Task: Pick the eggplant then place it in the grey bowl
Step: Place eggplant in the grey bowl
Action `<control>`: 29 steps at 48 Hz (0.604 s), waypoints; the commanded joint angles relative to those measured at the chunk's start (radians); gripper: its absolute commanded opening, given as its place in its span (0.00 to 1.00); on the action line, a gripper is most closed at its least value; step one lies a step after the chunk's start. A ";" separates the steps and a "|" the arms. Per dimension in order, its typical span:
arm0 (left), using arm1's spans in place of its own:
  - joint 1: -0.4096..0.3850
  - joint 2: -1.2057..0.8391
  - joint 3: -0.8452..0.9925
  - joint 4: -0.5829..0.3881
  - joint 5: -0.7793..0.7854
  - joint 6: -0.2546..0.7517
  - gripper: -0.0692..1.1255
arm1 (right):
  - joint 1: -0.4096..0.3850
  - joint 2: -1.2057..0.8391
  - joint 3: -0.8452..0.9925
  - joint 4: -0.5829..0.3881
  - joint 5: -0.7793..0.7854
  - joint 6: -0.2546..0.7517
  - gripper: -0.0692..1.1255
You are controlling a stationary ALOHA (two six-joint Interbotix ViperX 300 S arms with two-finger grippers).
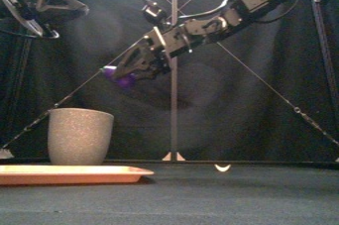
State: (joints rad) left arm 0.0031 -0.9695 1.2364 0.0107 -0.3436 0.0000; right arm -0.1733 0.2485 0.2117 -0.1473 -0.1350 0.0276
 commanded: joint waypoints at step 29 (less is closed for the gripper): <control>-0.002 0.002 -0.011 0.000 -0.009 0.002 0.04 | -0.014 0.166 -0.279 0.055 0.043 0.006 0.69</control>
State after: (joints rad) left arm 0.0031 -0.9710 1.2410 0.0107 -0.3436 0.0000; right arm -0.1779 0.4357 -0.0383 -0.1012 -0.0844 0.0337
